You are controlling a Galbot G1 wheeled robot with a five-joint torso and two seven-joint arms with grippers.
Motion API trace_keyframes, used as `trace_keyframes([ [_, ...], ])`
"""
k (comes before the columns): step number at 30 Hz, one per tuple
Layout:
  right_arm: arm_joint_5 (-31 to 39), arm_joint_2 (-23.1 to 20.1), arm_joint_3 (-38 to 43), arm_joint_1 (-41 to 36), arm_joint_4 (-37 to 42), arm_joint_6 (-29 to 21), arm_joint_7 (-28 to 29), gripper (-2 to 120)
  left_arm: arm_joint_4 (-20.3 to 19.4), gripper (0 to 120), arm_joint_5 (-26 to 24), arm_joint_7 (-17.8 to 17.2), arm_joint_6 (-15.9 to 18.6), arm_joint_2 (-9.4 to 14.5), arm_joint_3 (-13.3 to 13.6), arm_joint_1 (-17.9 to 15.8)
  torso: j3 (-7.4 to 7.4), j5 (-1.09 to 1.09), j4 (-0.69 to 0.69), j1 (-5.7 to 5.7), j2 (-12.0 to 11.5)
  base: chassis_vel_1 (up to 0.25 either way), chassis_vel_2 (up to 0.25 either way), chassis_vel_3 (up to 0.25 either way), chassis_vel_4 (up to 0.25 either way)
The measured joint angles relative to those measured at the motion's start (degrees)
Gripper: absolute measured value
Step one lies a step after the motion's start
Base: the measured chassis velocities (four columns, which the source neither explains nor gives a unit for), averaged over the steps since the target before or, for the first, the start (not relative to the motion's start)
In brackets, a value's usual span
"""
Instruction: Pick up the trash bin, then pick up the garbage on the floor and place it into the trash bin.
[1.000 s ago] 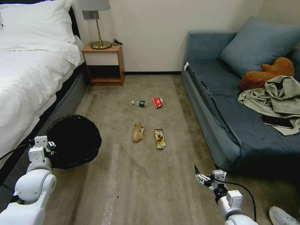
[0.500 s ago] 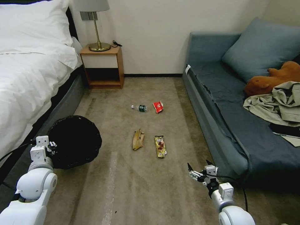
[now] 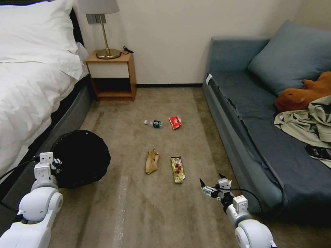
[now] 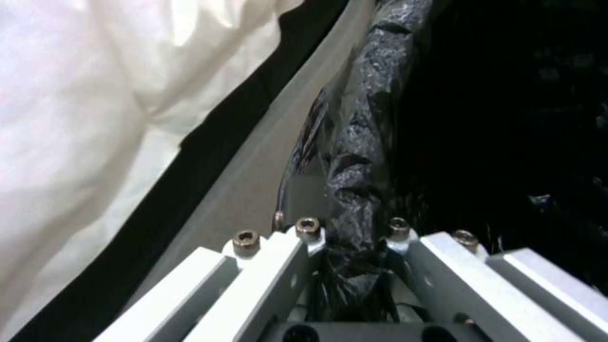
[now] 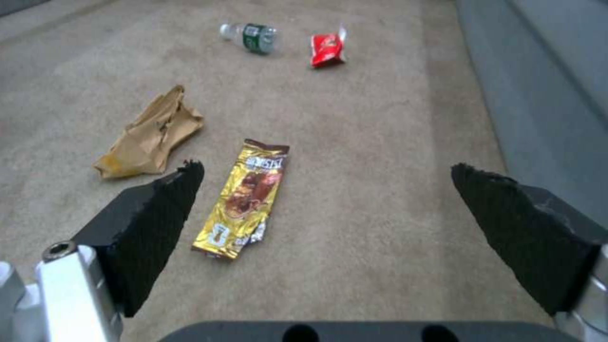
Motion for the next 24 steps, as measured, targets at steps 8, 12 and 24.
trace_keyframes([
  [8,-0.18,-0.24,-0.53,-0.20,-0.37,0.60,-0.32,100,-1.18,2,0.44,0.06,-0.04,-0.42,0.58,0.65,0.00,0.00,0.00,0.00,0.00,-0.116,0.106,0.113,-0.102],
  [12,0.01,-1.04,-0.44,-0.10,-0.82,0.89,-0.39,100,-1.50,2,0.49,0.03,-0.25,-0.60,0.65,1.16,0.00,0.00,0.00,0.00,0.00,-0.111,0.107,0.101,-0.111],
  [24,-0.64,-0.97,-1.43,-0.09,-3.45,2.42,-0.57,100,-1.32,2,0.50,-0.39,-1.94,-1.56,0.63,1.59,0.00,0.00,0.00,0.00,0.00,-0.100,0.101,0.092,-0.102],
])
